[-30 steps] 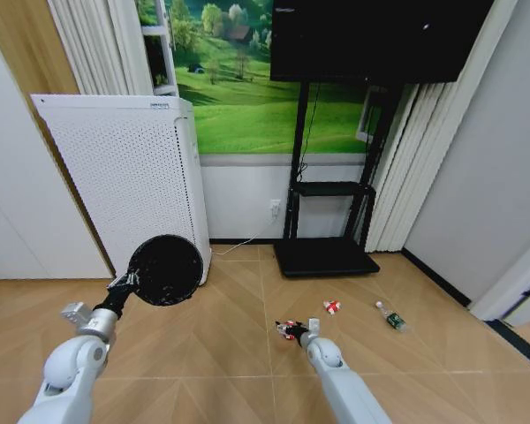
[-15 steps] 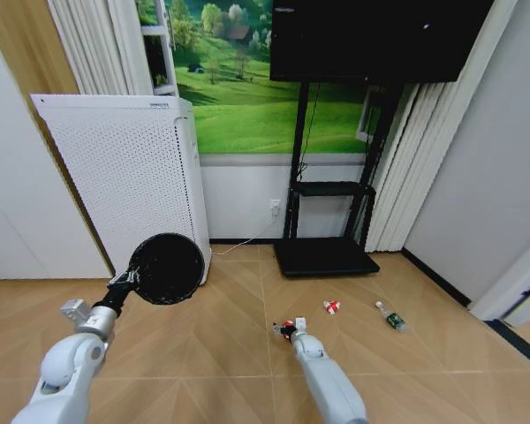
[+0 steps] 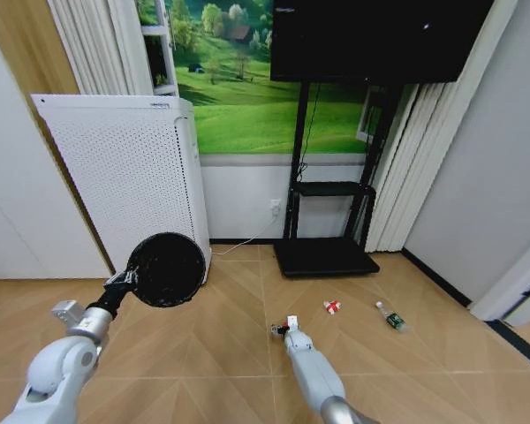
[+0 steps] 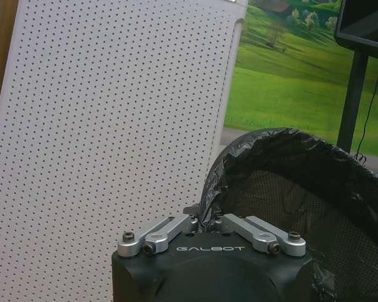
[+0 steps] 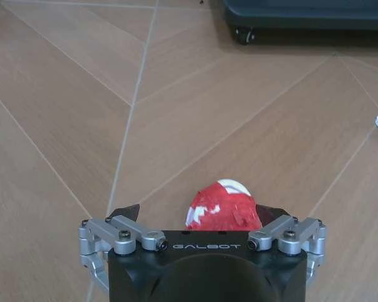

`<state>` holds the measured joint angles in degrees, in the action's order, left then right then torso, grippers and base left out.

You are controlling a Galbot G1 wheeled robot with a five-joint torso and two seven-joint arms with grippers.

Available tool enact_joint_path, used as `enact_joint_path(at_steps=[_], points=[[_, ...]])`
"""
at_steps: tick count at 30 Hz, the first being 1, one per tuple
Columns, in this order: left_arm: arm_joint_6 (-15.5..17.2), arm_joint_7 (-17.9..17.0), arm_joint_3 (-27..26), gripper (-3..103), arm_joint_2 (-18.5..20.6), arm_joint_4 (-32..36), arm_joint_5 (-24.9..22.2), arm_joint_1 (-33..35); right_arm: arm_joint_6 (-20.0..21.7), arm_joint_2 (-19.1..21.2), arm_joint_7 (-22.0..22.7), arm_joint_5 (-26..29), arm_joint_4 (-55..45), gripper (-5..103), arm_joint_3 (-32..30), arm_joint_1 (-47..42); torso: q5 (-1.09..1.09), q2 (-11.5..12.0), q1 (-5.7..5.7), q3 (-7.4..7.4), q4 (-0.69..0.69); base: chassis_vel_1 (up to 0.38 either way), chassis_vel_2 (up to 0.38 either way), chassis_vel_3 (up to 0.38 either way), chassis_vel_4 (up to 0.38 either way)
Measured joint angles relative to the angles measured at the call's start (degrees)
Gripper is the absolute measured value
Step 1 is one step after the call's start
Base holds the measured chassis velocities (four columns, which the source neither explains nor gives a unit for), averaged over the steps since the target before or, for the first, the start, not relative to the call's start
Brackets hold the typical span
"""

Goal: Pick up the trash bin and place the garbage on the floor into it.

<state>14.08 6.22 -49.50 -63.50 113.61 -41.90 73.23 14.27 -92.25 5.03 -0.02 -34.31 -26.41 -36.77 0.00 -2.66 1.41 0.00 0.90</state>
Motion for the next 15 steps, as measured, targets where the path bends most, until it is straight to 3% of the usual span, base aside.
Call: enact_joint_path(at_steps=[15], points=[[0.3,-0.2,-0.4,4,0.8,1.2,-0.8,0.6,-1.4,0.2,1.5,0.6,6.7,100,-0.5,2.8,0.0,0.0,0.0,0.0,0.0,0.0,0.0,0.0,0.0]])
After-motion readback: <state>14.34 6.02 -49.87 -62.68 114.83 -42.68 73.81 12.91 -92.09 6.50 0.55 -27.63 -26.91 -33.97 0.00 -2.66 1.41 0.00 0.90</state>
